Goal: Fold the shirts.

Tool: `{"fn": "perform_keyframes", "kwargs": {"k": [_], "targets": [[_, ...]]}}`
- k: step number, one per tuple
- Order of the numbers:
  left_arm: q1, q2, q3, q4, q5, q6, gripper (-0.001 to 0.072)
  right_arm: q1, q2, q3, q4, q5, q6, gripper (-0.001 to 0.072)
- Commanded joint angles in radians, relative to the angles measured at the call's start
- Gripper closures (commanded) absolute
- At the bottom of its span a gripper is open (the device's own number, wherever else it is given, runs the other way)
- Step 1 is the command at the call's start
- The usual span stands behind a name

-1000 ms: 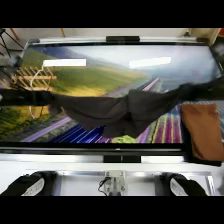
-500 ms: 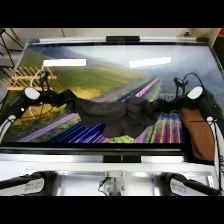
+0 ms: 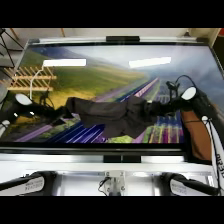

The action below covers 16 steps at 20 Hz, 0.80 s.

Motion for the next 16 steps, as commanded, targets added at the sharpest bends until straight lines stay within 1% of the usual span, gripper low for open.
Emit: {"fn": "perform_keyframes", "kwargs": {"k": [1,4,5,6,7,8,9,10,11,12,14,15,16], "targets": [[-0.126,-0.006,-0.164,-0.221,0.233,0.032,0.0029,0.013,0.000,0.000,0.002,-0.007,0.006,0.0617],[-0.241,-0.057,-0.151,-0.311,0.329,0.031,0.0034,0.013,0.000,0.000,0.002,-0.005,0.006,0.0617],[-0.268,-0.075,-0.150,-0.332,0.357,0.030,0.0066,0.013,0.000,0.000,0.002,-0.005,0.006,0.0618],[-0.285,-0.092,-0.149,-0.350,0.386,0.027,0.0221,0.013,0.000,0.000,0.002,-0.004,0.006,0.0617],[-0.287,-0.101,-0.148,-0.368,0.409,0.027,0.0357,0.013,0.000,0.000,0.002,0.002,0.006,0.0617],[-0.275,-0.103,-0.141,-0.385,0.415,0.027,0.0479,0.013,0.000,0.000,0.002,0.013,0.006,0.0617],[-0.254,-0.097,-0.122,-0.387,0.397,0.039,0.0619,0.013,0.002,0.000,0.002,0.027,0.005,0.0617],[-0.230,-0.082,-0.090,-0.387,0.365,0.097,0.0675,0.013,0.007,0.005,-0.001,0.042,-0.002,0.0617],[-0.203,-0.054,-0.047,-0.386,0.330,0.154,0.0676,0.011,0.023,0.017,-0.012,0.053,-0.004,0.0617],[-0.177,-0.005,0.010,-0.386,0.298,0.235,0.0678,0.011,0.050,0.046,-0.036,0.065,-0.003,0.0617],[-0.122,0.128,0.171,-0.383,0.202,0.426,0.0678,0.011,0.131,0.161,-0.054,0.085,-0.003,0.0618],[-0.095,0.198,0.271,-0.366,0.164,0.466,0.0678,0.011,0.180,0.244,-0.062,0.080,-0.015,0.0617],[-0.065,0.276,0.389,-0.340,0.156,0.461,0.0678,0.011,0.237,0.350,-0.085,0.064,-0.045,0.0617]]}}
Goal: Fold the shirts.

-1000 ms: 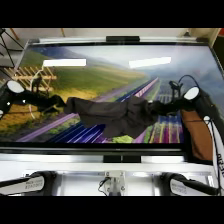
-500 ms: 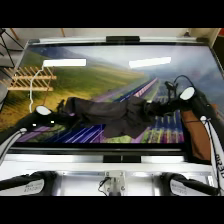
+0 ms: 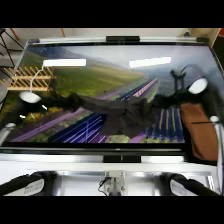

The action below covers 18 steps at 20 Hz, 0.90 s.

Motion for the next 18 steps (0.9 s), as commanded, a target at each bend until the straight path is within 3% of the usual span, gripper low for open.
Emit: {"fn": "perform_keyframes", "kwargs": {"k": [1,3,6,8,10,13,18], "targets": [[0.099,0.228,0.339,0.038,-0.086,0.152,0.0677,0.000,0.159,0.274,-0.072,-0.031,-0.060,0.0617],[0.177,0.363,0.559,0.101,-0.031,0.132,0.0677,0.000,0.279,0.460,-0.171,-0.142,-0.072,0.0618],[0.280,0.531,0.684,0.214,0.070,-0.108,0.0677,0.000,0.459,0.578,-0.210,-0.317,-0.071,0.0618],[0.324,0.617,0.682,0.275,0.008,-0.208,0.0677,0.000,0.552,0.579,-0.219,-0.384,-0.062,0.0619],[0.348,0.658,0.682,0.390,-0.135,-0.307,0.0676,0.000,0.597,0.579,-0.269,-0.369,-0.026,0.0619],[0.359,0.652,0.645,0.534,-0.340,-0.380,0.0676,0.000,0.580,0.579,-0.325,-0.183,-0.018,0.0618],[0.359,0.643,0.245,0.559,-0.354,-0.370,0.0676,0.000,0.338,0.547,-0.399,0.260,-0.020,0.0619]]}}
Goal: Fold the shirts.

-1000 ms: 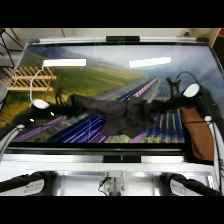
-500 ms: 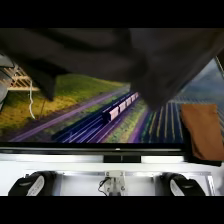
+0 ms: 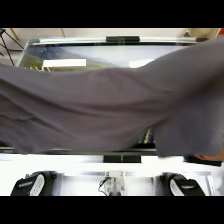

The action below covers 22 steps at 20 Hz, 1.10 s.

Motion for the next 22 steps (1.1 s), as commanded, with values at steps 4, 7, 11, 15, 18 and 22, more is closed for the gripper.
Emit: {"fn": "perform_keyframes", "kwargs": {"k": [4,7,11,15,18,22], "targets": [[0.001,-0.069,-0.623,0.021,0.140,-0.001,0.0676,0.000,-0.391,-0.197,-0.085,0.175,0.031,0.0618],[-0.018,-0.231,-0.783,-0.032,0.402,-0.013,0.0676,0.000,-0.654,-0.277,-0.042,-0.040,0.097,0.0618],[-0.020,-0.523,-0.731,-0.214,0.524,-0.016,0.0673,0.000,-0.898,-0.277,0.145,-0.242,0.189,0.0617],[-0.022,-0.686,-0.681,-0.225,0.483,-0.008,0.0672,0.008,-1.009,-0.277,0.233,-0.323,0.187,0.0616],[-0.012,-0.705,-0.671,-0.225,0.422,-0.002,0.0274,0.000,-0.998,-0.270,0.254,-0.297,0.139,0.0192],[0.157,-0.705,-0.523,-0.168,0.021,0.115,0.0106,-0.072,-0.909,-0.169,0.007,0.009,0.078,0.0193]]}}
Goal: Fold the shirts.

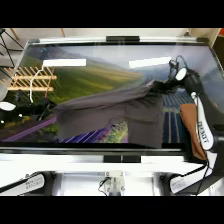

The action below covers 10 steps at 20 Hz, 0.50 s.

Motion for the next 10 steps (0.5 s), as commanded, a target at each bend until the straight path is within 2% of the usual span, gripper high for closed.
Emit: {"fn": "perform_keyframes", "kwargs": {"k": [1,3,5,7,10], "targets": [[0.145,-0.014,0.117,0.083,-0.381,0.059,0.0108,-0.079,0.064,0.050,-0.148,0.260,-0.033,0.0193],[0.209,0.010,0.112,0.212,-0.558,0.059,0.0107,-0.169,0.090,0.050,-0.102,0.424,-0.033,0.0193],[0.219,0.067,0.004,0.307,-0.585,0.061,0.0106,-0.247,0.098,0.024,-0.033,0.533,-0.033,0.0193],[0.209,0.122,-0.164,0.258,-0.516,0.104,0.0106,-0.287,0.098,-0.017,0.036,0.579,-0.032,0.0193],[0.198,0.129,-0.327,0.129,-0.364,0.159,0.0107,-0.284,0.097,-0.045,0.086,0.558,-0.029,0.0193]]}}
